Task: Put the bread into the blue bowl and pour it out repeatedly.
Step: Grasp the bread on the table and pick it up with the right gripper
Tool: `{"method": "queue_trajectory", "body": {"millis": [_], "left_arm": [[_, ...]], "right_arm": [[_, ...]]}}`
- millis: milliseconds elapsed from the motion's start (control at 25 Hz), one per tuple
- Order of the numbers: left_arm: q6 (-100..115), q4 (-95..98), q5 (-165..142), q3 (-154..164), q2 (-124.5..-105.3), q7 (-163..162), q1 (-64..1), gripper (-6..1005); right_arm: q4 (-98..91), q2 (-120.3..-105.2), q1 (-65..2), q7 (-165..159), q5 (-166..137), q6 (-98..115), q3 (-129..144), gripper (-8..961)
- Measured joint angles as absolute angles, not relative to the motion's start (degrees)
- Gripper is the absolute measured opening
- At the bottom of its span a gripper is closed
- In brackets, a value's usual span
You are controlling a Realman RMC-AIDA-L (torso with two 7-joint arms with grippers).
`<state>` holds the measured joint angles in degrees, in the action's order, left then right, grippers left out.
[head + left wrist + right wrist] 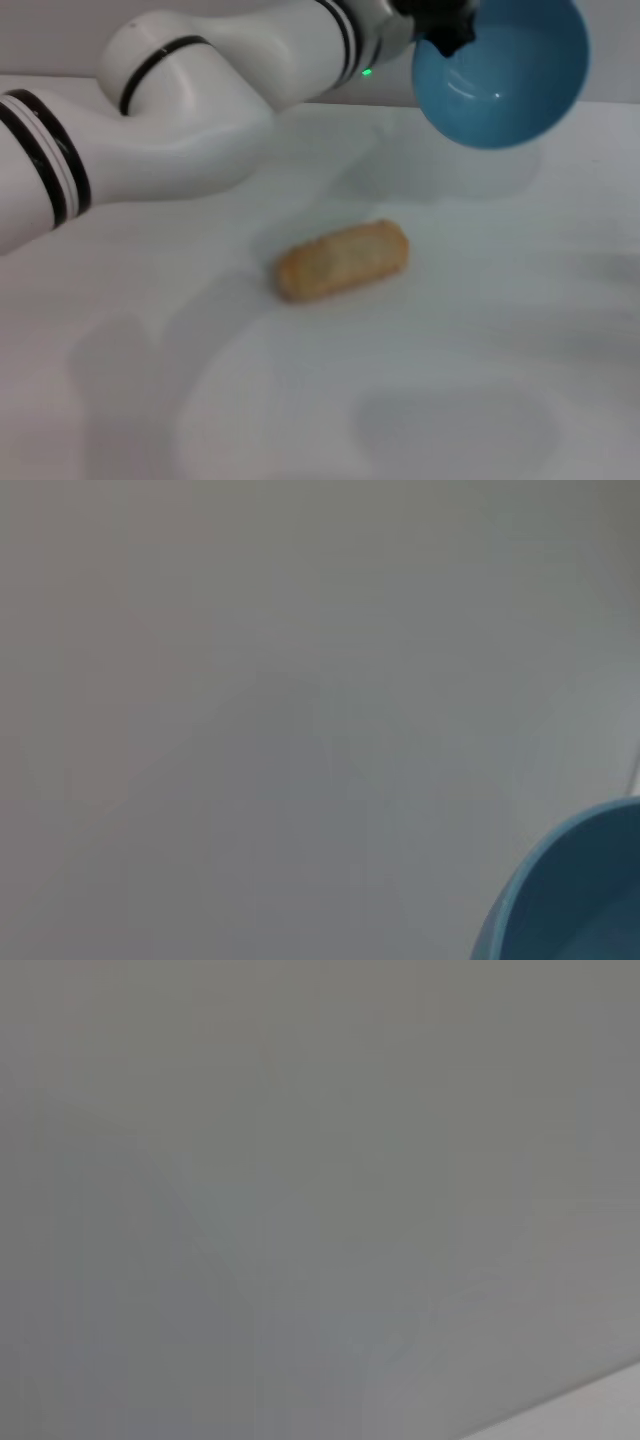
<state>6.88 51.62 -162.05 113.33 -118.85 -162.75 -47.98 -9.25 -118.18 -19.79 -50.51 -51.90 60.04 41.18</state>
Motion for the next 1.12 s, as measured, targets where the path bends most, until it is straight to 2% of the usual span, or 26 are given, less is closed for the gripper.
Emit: {"method": "queue_trajectory", "body": {"millis": [280,480,560,720,1120], "left_arm": [[12.87,51.95,-150.28,105.43,-118.48,-164.38,-46.8,-1],[14.87,51.62,-148.83,103.27,-118.43,-164.44,-46.55,-1],[15.18,51.54,-148.41,103.2,-118.43,-164.45,-46.31,-1],[15.66,51.63,-147.23,103.26,-118.44,-164.47,-45.82,0],[15.82,52.12,-145.91,104.07,-118.61,-164.46,-44.58,0]], "right_arm": [[-21.97,-117.61,-25.03,-94.43,-91.91,59.32,41.22,513],[-23.35,-117.49,-30.46,-105.77,-105.32,59.47,41.28,512],[-23.26,-117.51,-31.67,-107.53,-106.91,59.49,41.54,512],[-22.6,-118.1,-38.64,-121.67,-116.91,56.59,47.47,512],[-14.84,-119.11,-46.48,-125.88,-119.53,48.7,50.73,511]]}}
